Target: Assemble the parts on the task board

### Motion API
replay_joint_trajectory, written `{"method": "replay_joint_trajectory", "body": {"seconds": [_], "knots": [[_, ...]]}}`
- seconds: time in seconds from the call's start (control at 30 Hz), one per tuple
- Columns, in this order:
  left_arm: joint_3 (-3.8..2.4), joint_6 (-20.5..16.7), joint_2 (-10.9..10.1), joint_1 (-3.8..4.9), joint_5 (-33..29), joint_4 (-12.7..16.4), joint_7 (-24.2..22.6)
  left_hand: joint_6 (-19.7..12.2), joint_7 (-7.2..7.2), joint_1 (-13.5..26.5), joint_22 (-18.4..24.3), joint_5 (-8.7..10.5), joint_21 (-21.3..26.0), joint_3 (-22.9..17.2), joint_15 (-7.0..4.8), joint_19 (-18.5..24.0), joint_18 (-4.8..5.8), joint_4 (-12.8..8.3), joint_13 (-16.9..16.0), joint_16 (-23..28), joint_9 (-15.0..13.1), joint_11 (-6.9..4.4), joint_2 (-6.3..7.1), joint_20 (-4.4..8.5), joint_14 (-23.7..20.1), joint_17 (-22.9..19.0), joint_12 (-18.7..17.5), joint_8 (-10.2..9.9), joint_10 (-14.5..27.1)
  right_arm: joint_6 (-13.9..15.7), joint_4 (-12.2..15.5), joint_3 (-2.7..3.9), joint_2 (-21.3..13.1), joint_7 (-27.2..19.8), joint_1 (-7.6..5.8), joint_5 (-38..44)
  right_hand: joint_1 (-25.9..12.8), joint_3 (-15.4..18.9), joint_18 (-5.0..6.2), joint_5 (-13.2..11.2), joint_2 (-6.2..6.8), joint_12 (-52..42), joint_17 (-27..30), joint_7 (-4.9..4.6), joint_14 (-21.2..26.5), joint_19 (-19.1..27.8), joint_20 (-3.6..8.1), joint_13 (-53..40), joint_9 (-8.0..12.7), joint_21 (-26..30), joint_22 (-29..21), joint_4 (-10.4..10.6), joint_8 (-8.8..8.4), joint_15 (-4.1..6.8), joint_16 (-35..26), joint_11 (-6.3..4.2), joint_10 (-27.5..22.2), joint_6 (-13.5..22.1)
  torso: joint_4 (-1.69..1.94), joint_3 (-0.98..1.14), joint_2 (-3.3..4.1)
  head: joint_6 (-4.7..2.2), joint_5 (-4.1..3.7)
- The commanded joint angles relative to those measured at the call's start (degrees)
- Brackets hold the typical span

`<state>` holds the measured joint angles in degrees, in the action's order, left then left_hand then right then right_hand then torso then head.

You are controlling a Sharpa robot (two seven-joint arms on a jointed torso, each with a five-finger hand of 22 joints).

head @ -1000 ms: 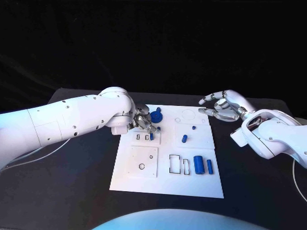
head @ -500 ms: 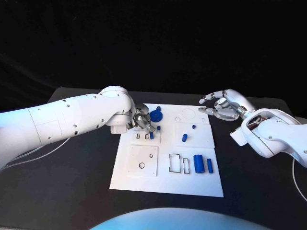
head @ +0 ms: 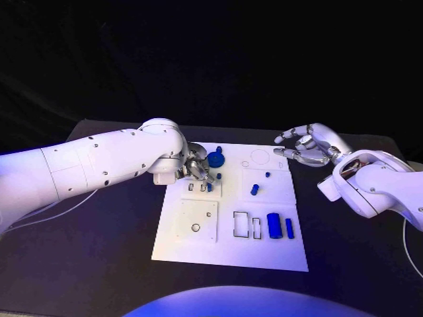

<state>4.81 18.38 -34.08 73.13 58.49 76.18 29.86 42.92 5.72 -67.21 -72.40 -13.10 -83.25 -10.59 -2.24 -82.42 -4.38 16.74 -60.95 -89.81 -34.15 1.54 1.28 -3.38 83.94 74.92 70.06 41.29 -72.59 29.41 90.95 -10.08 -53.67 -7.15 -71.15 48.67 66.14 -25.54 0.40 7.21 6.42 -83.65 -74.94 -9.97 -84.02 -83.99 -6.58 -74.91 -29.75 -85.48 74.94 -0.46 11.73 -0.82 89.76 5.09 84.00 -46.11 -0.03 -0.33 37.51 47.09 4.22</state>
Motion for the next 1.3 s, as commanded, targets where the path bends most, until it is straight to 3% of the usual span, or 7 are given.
{"method": "replay_joint_trajectory", "body": {"seconds": [0.03,0.23,0.5,0.83,0.97,1.03,1.3], "knots": [[-0.01,1.2,0.2,0.06,0.1,0.1,0.0,0.3,-0.17,-0.9,-0.1,-0.31,-0.2,-0.9,-0.14,-0.2,1.09,0.0,-0.1,-0.2,-0.2,-0.31,-0.1,0.1,6.1,15.1,0.1,0.3,0.0,-0.6,0.0,0.01,0.1,0.1,0.07,0.0,-0.4,0.0,0.91,0.2,-0.29,0.0,-15.1,0.0,-6.0,-3.5,0.02,-9.6,0.0,0.1,11.8,0.2,0.25,0.14,0.2,-0.14,1.6,0.2,-0.01,0.03,0.01,0.03,0.0],[-0.01,0.9,0.2,0.06,-0.2,0.2,0.0,0.2,-0.26,-2.1,-0.2,-0.34,-0.3,-3.6,-0.23,-0.2,1.09,0.0,-0.1,-0.2,-0.5,-0.41,-0.36,0.17,6.1,15.1,0.1,0.3,0.0,-0.7,-0.1,0.01,0.1,0.2,0.11,0.0,-0.4,0.0,0.92,0.3,-0.33,0.0,-15.1,0.01,-6.0,-3.5,0.02,-9.6,-0.1,0.1,11.8,0.2,0.29,0.14,0.2,-0.15,1.6,0.2,-0.01,0.03,0.0,0.11,-0.01],[-0.01,0.7,0.3,0.06,-0.9,0.1,0.0,0.1,-0.33,-3.0,-0.4,-0.39,-0.3,-8.7,-0.29,-0.2,1.11,0.0,0.0,-0.2,-1.1,-0.49,0.78,0.22,6.1,15.1,0.0,0.4,0.0,-0.7,-0.3,0.0,0.3,0.3,0.16,0.0,-0.4,0.0,0.92,0.3,-0.33,0.0,-15.1,0.01,-6.0,-3.5,0.02,-9.6,-0.1,0.1,11.8,0.2,0.29,0.14,0.2,-0.15,1.6,0.2,-0.02,0.04,0.0,0.14,0.01],[0.0,0.9,0.3,0.06,-2.2,-0.1,-0.1,-0.2,-0.56,-5.3,-0.8,-0.37,-0.4,-21.7,-0.55,-0.3,1.16,-0.9,-0.1,-0.2,-2.8,-0.75,5.49,0.35,6.1,15.1,-0.1,1.2,-0.2,-0.8,-0.4,-0.01,0.3,0.5,0.22,-0.1,-0.4,0.0,0.92,0.3,-0.33,0.0,-15.1,0.01,-6.0,-3.5,0.02,-9.6,-0.1,0.1,11.8,0.2,0.29,0.14,0.2,-0.15,1.6,0.2,-0.03,0.03,-0.03,0.26,-0.02],[0.0,0.9,0.2,0.06,-3.5,-0.1,-0.1,-0.4,-0.68,-6.5,-0.8,-0.51,-0.4,-26.6,-0.71,-0.3,1.15,-2.9,-0.1,-0.2,-3.5,-0.84,6.47,0.45,6.1,15.1,-0.2,1.7,-0.2,-0.9,-0.4,-0.02,0.3,0.4,0.24,-0.2,-0.4,0.0,0.92,0.3,-0.33,0.0,-15.1,0.01,-6.0,-3.5,0.02,-9.6,-0.1,0.1,11.8,0.2,0.29,0.14,0.2,-0.15,1.6,0.2,-0.01,0.07,-0.01,0.25,-0.02],[0.0,0.9,0.2,0.06,-4.3,-0.1,-0.1,-0.6,-0.63,-6.7,-1.0,-0.85,-0.5,-30.7,-0.7,-0.3,1.18,-5.4,0.0,-0.2,-4.4,-0.91,7.65,0.46,6.1,15.1,-0.4,2.4,-0.3,-0.8,-0.4,-0.02,0.3,0.4,0.25,-0.2,-0.5,0.0,0.89,0.5,-0.41,0.0,-15.1,0.03,-6.0,-3.5,0.04,-9.6,-0.1,0.0,11.8,0.3,0.43,0.16,0.2,-0.17,1.6,0.1,0.01,0.07,-0.01,0.24,-0.05],[-0.01,-1.7,-0.7,0.06,-9.7,0.1,-0.6,-0.7,-0.27,-5.3,-1.0,-3.02,-0.5,-37.4,-0.6,-0.3,1.17,-11.1,-0.3,-0.2,-6.9,-0.74,9.18,0.29,6.1,15.1,-0.4,4.5,-0.9,-0.7,-0.6,-0.02,0.2,0.3,0.3,-0.5,-0.5,0.0,0.9,0.5,-0.42,0.0,-15.1,0.04,-6.0,-3.5,0.04,-9.6,-0.2,0.1,11.8,0.4,0.47,0.17,0.2,-0.17,1.6,0.1,0.05,0.07,0.0,0.16,-0.05]]}}
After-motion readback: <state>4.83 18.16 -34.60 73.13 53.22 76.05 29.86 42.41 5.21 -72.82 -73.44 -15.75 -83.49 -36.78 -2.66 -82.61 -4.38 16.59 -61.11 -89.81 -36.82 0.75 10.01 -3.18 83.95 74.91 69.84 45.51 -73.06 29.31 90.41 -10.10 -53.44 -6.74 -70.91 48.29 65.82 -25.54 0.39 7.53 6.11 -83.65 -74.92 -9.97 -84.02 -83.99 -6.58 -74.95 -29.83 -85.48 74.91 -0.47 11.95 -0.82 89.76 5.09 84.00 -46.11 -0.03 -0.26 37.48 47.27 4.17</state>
